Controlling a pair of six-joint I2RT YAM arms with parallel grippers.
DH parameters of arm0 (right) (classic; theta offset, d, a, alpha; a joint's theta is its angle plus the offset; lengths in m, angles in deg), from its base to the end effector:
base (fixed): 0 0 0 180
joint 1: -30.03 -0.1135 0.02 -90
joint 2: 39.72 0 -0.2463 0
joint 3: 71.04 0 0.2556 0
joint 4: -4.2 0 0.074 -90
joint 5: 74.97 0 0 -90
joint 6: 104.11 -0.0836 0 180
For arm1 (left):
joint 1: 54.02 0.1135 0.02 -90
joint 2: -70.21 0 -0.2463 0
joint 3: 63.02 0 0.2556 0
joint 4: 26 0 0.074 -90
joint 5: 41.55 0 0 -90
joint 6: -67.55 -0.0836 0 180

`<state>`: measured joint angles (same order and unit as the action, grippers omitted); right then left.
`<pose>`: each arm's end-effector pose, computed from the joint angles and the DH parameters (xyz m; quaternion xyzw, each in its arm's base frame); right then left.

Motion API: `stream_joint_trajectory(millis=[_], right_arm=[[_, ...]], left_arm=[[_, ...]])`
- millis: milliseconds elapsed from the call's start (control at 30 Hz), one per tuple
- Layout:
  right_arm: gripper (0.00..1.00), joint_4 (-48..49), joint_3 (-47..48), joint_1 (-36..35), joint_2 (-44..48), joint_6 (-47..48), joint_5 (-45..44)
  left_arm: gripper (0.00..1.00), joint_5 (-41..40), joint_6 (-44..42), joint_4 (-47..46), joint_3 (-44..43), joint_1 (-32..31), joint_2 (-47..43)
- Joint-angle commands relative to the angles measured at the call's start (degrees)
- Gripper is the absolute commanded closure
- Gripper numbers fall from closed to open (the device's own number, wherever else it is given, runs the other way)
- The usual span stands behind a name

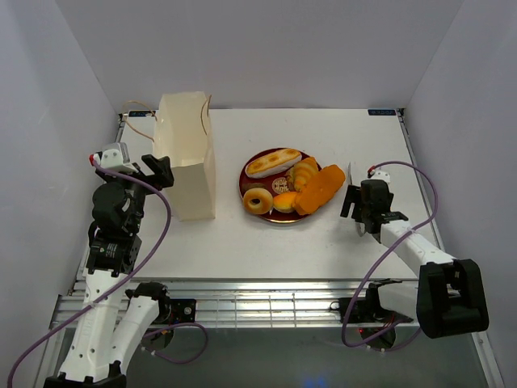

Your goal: Place the fake bread into the paper bag

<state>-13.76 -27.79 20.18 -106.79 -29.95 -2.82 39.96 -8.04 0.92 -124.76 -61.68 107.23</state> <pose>0.2728 0.0213 0.1348 0.1104 0.8972 -0.0484 0.4249 0.2118 -0.0160 0.3627 -0.0935 0.7143 -0.0800 0.6889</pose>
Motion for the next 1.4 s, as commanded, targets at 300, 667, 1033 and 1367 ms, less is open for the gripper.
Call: stream_joint_trajectory(millis=[300, 667, 1033, 1367], right_arm=[[0.1, 3.68, 4.16, 2.54, -5.44, 1.77, -0.79], [0.1, 9.48, 4.96, 5.45, -10.27, 1.51, 5.54], [0.1, 9.83, 7.33, 7.12, -15.46, 1.16, 5.54], [0.0, 9.66, 8.3, 8.18, -17.66, 0.89, 6.95]], left_arm=[[0.02, 0.84, -0.53, 0.37, 0.35, -1.57, 0.43], [0.02, 0.49, -0.79, 0.63, 0.0, -2.01, 1.13], [0.02, 0.14, -0.97, 0.81, -0.09, -2.62, 0.69], [0.02, -0.21, -1.14, 0.89, 0.0, -3.32, 0.6]])
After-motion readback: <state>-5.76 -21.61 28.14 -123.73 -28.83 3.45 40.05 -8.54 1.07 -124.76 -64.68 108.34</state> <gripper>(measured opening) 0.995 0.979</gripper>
